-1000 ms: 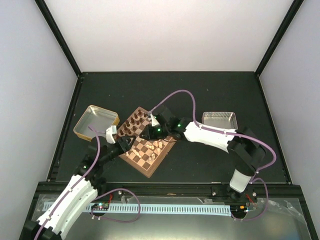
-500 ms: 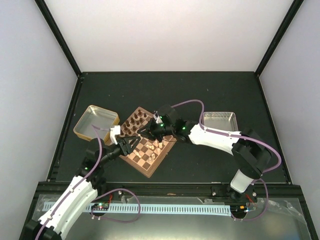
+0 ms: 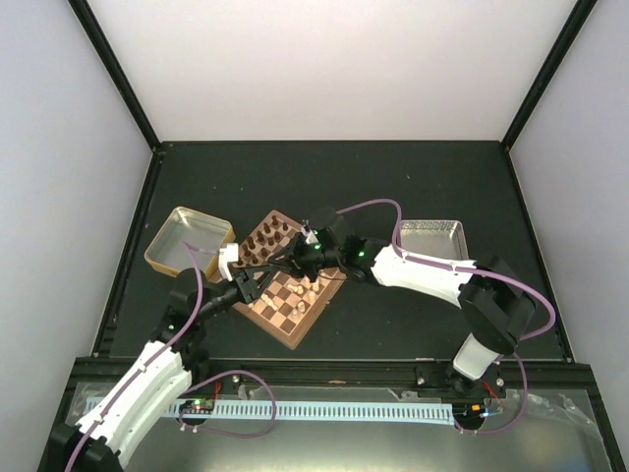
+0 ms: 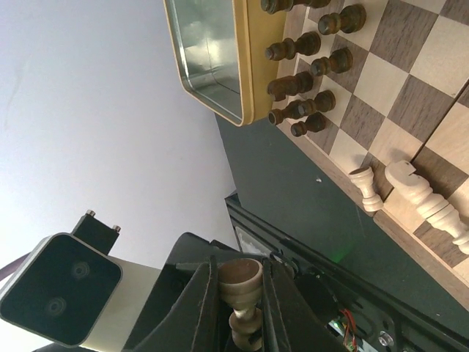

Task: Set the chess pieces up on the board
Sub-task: Place the chess piece on the chessboard.

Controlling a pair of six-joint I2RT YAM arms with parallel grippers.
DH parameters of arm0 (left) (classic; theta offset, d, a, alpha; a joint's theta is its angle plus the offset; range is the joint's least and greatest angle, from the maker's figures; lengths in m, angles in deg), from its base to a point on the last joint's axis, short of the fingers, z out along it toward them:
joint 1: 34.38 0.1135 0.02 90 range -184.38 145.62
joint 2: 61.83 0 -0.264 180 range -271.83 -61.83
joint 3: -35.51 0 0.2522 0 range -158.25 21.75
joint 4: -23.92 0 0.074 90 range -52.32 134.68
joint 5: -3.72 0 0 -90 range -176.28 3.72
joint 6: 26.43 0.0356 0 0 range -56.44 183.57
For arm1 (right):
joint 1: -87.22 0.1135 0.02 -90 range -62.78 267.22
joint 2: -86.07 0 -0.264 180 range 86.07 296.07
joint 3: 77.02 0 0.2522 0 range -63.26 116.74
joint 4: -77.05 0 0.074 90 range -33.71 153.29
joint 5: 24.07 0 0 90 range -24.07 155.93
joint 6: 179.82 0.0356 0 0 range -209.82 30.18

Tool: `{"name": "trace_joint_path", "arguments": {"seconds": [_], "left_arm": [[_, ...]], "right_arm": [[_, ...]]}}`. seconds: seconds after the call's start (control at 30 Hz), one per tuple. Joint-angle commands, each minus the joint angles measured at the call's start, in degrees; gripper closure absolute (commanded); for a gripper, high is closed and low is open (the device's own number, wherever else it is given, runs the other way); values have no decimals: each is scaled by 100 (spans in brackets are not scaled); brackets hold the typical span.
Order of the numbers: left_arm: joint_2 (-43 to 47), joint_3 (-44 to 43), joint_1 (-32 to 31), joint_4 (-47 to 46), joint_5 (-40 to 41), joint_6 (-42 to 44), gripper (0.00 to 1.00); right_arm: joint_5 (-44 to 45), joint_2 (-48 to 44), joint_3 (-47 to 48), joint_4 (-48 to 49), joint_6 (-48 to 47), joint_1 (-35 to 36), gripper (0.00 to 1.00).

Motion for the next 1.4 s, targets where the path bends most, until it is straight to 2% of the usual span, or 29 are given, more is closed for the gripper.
{"name": "trace_joint_path", "arguments": {"seconds": [0.0, 0.13, 0.23, 0.37, 0.43, 0.57, 0.73, 1.03, 1.37], "left_arm": [[-91, -291, -36, -263, 19, -33, 68], [-181, -365, -36, -124, 84, 17, 90], [-206, -541, -34, 318, 166, 156, 98], [-267, -918, -39, 1359, 15, 447, 98], [-349, -1170, -38, 2275, -160, 690, 98], [-636, -1647, -39, 3899, -567, 1154, 98], [-1175, -2121, -51, 5560, -559, 1606, 98], [-2007, -2384, -329, 6281, -297, 1870, 98], [-3088, -2790, -921, 6348, 228, 1714, 95]], "right_arm": [[-7, -119, 36, -77, -122, 43, 96], [-125, -150, -48, 56, -149, 52, 95], [-7, -255, -119, -82, -370, 44, 87], [373, -394, -87, -424, -1209, -3, 66], [567, -470, -58, -675, -1669, -33, 58], [1027, -709, -30, -1249, -2463, -112, 51], [2074, -1157, -104, -1964, -3140, -174, 48], [3321, -1662, -318, -2579, -3500, -254, 46], [3610, -1862, -562, -2560, -3650, -260, 45]]}}
